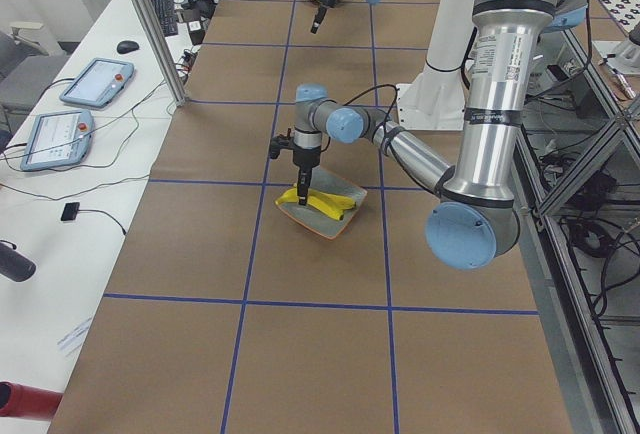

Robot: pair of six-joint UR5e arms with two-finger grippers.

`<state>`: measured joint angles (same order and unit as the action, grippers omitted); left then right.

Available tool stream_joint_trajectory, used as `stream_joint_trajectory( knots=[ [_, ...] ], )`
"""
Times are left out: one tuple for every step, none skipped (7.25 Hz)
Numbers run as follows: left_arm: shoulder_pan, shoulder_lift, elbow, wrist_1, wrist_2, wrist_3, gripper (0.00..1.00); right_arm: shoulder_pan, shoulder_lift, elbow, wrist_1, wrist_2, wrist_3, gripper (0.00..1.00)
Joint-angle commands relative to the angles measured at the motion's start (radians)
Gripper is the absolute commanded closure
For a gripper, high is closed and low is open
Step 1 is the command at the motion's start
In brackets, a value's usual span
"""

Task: Transfer all bananas from basket to plate

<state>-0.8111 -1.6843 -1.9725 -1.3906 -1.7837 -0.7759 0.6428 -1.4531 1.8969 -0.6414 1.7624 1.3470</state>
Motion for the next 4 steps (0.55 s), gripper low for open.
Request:
stream_joint_trajectory(
  knots=[
    [0.022,-0.008,0.030,-0.001,0.001,0.000,1.00,0.000,0.003,0.001,0.000,0.000,0.007,0.00],
    [0.035,-0.006,0.034,-0.001,0.001,0.000,0.84,0.000,0.003,-0.001,0.000,0.000,0.007,0.00],
    [0.044,-0.006,0.035,-0.001,0.001,-0.002,0.51,0.000,0.003,0.001,0.000,0.000,0.009,0.00],
    [0.046,-0.005,0.035,-0.001,0.003,-0.003,0.28,0.000,0.003,0.001,0.000,0.000,0.012,0.00]
  ],
)
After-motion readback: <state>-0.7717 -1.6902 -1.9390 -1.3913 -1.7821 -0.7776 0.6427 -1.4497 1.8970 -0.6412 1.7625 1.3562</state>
